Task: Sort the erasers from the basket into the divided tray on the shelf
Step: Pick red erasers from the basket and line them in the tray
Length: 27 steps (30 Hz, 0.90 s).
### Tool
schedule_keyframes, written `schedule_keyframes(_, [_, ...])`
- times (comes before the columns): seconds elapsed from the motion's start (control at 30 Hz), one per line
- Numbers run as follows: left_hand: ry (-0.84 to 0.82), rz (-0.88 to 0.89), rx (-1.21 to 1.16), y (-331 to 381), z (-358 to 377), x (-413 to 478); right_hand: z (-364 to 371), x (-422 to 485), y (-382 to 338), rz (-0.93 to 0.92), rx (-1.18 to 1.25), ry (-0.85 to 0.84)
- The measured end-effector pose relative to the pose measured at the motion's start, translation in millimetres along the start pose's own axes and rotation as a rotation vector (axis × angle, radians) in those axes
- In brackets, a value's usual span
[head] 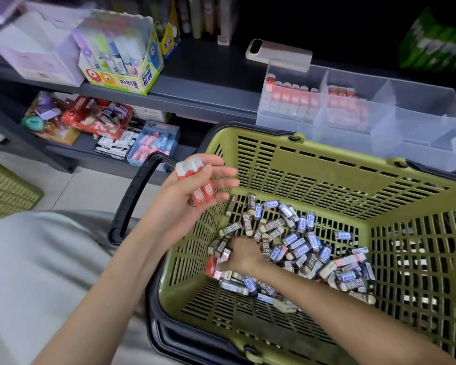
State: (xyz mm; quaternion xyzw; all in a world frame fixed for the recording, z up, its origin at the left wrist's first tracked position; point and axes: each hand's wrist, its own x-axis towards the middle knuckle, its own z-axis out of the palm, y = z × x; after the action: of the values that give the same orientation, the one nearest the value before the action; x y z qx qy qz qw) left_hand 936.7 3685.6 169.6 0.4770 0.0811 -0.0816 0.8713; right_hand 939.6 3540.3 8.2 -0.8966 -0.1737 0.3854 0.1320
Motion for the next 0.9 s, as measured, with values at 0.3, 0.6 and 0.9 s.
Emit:
schedule_keyframes(0.3, [-0.037, 0.003, -0.191, -0.9, -6.6, 3.3, 11.6, -3.3, -5.7, -0.016, 0.276, 0.025])
schedule_keyframes(0.6, [-0.055, 0.000, -0.188, -2.1, -6.2, 3.3, 10.1, 4.1, -1.9, -0.060, 0.438, -0.146])
schedule_keyframes(0.9, [-0.070, -0.031, -0.199, -2.8, -3.3, 3.9, 3.5, 12.7, -6.0, -0.044, 0.267, -0.226])
